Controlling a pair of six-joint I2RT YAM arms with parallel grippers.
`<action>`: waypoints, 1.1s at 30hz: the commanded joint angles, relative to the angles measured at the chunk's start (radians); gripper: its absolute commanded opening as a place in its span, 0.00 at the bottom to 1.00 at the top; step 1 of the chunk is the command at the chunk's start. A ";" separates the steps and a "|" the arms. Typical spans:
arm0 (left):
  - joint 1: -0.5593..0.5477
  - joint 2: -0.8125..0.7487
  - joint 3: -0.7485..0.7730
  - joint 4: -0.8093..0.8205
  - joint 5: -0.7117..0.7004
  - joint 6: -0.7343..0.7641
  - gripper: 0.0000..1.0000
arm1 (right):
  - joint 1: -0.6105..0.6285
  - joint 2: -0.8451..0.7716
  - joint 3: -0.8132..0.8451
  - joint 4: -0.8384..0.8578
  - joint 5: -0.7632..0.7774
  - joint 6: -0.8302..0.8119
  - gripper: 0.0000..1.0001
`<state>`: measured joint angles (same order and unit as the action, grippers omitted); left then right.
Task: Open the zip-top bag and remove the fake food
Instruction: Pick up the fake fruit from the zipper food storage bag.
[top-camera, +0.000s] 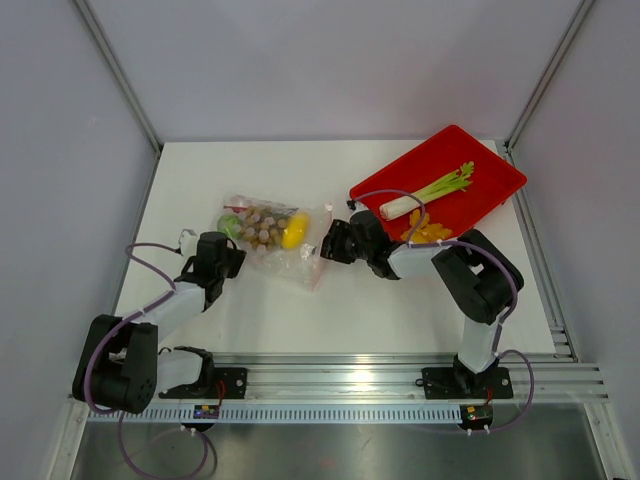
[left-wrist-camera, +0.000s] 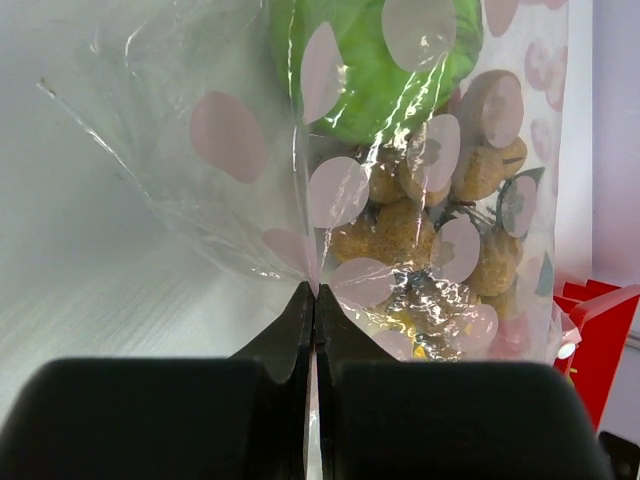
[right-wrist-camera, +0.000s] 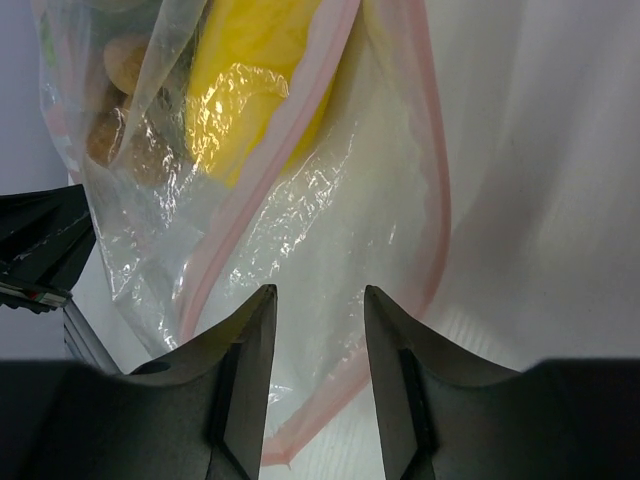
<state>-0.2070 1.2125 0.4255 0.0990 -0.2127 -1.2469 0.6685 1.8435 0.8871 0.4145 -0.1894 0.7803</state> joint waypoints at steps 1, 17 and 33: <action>-0.011 -0.039 -0.007 0.030 0.030 -0.002 0.00 | 0.009 0.029 0.039 0.110 -0.034 -0.038 0.48; -0.037 -0.165 -0.040 0.073 0.147 0.040 0.18 | 0.009 0.040 0.044 0.129 -0.030 -0.035 0.54; -0.035 -0.277 0.024 0.080 0.075 0.368 0.99 | 0.009 0.025 0.033 0.139 -0.016 -0.007 0.57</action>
<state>-0.2386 0.9565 0.4007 0.1249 -0.0906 -1.0107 0.6685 1.8919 0.8959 0.5106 -0.2218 0.7677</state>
